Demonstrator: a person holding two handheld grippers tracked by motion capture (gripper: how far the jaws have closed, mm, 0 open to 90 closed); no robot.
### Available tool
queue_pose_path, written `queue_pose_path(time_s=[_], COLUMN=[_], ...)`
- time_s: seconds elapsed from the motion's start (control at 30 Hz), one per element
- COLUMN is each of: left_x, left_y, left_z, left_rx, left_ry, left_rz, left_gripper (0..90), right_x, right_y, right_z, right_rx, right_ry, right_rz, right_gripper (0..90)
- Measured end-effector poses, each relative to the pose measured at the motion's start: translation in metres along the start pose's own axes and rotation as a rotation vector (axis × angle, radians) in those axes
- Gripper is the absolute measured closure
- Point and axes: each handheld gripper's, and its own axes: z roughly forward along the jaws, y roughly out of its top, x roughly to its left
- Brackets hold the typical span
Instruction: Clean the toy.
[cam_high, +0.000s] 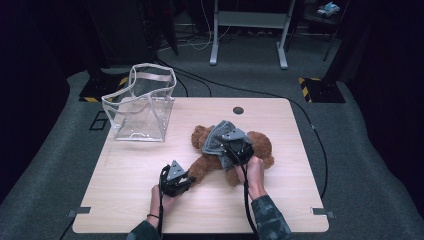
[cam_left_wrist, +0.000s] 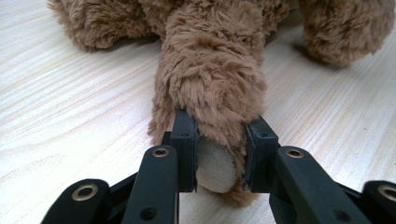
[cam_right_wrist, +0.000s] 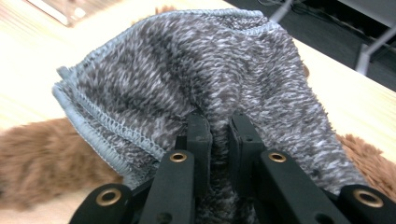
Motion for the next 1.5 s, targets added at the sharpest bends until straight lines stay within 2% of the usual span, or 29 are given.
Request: queue_pose_path(time_s=[0.03, 0.1, 0.2, 0.27, 0.33, 0.37, 0.47, 0.53, 0.63, 0.67, 0.7, 0.73, 0.8, 0.87, 0.97, 1.03, 1.1, 1.2, 1.23, 1.27, 1.37, 1.47, 1.5], left_x=[0.0, 0.0, 0.0, 0.0, -0.001, -0.001, -0.001, 0.0, 0.0, 0.0, 0.0, 0.0, 0.0, 0.0, 0.001, 0.001, 0.001, 0.001, 0.001, 0.002, 0.009, 0.018, 0.021], left_y=[0.0, 0.0, 0.0, 0.0, 0.0, 0.0, 0.0, 0.0, 0.0, 0.0, 0.0, 0.0, 0.0, -0.001, 0.0, -0.001, -0.001, -0.004, -0.005, -0.008, -0.015, -0.022, -0.024], left_z=[0.0, 0.0, 0.0, 0.0, 0.0, 0.001, 0.001, 0.0, 0.0, 0.0, 0.0, 0.0, 0.0, 0.0, -0.001, -0.001, -0.001, -0.007, -0.009, -0.014, -0.025, -0.035, -0.038], left_rx=[0.002, 0.003, 0.002, 0.002, -0.002, -0.004, -0.005, -0.002, 0.0, 0.002, 0.002, 0.001, -0.002, -0.009, -0.004, -0.01, -0.004, -0.003, -0.015, -0.031, -0.023, 0.002, 0.016], left_ry=[-0.006, -0.004, -0.003, -0.003, 0.002, 0.004, 0.004, 0.004, 0.001, -0.002, -0.004, -0.006, -0.01, -0.006, -0.013, -0.013, -0.008, -0.01, -0.005, -0.007, 0.005, 0.021, 0.038], left_rz=[-0.002, 0.0, 0.001, -0.002, -0.004, -0.006, -0.003, 0.0, 0.0, 0.0, -0.002, -0.003, -0.012, -0.017, -0.013, -0.024, -0.034, -0.018, -0.02, -0.038, -0.068, -0.066, -0.061], left_gripper=[70.2, 70.0, 70.0, 70.1, 70.2, 70.3, 70.3, 70.3, 70.1, 70.1, 69.6, 68.6, 65.8, 62.3, 58.7, 50.7, 39.1, 29.3, 28.4, 27.7, 25.8, 25.0, 24.9], right_x=[0.001, 0.009, 0.03, 0.047, 0.056, 0.054, 0.041, 0.032, 0.009, 0.005, -0.001, -0.001, 0.004, 0.02, 0.036, 0.049, 0.052, 0.049, 0.047, 0.048, 0.056, 0.065, 0.068], right_y=[0.001, 0.005, 0.015, 0.019, 0.019, 0.016, 0.012, 0.01, 0.004, 0.001, -0.003, -0.004, -0.004, 0.0, 0.001, -0.004, -0.009, -0.008, -0.008, -0.007, -0.01, -0.013, -0.015], right_z=[-0.002, -0.007, -0.008, 0.002, 0.015, 0.021, 0.02, 0.015, 0.01, 0.009, 0.007, 0.003, -0.003, -0.007, 0.0, 0.015, 0.022, 0.015, 0.013, 0.012, 0.016, 0.018, 0.017], right_rx=[-0.017, -0.063, -0.094, -0.056, -0.015, 0.011, 0.002, -0.002, -0.001, 0.004, -0.007, -0.019, -0.054, -0.084, -0.062, -0.009, 0.002, -0.021, -0.035, -0.037, -0.009, 0.003, 0.018], right_ry=[0.01, 0.053, 0.134, 0.146, 0.118, 0.106, 0.088, 0.051, -0.006, -0.009, 0.014, 0.033, 0.074, 0.126, 0.151, 0.152, 0.168, 0.182, 0.183, 0.177, 0.19, 0.234, 0.255], right_rz=[0.002, -0.025, -0.061, -0.125, -0.153, -0.151, -0.109, -0.076, -0.027, -0.003, 0.019, 0.028, 0.016, -0.02, -0.043, -0.064, -0.072, -0.031, -0.041, -0.031, -0.038, -0.074, -0.067], right_gripper=[80.9, 80.9, 80.5, 80.4, 80.5, 80.8, 81.0, 81.1, 81.1, 81.0, 80.9, 80.9, 80.8, 80.7, 80.7, 80.7, 80.7, 80.6, 80.6, 80.6, 80.5, 80.6, 80.6])
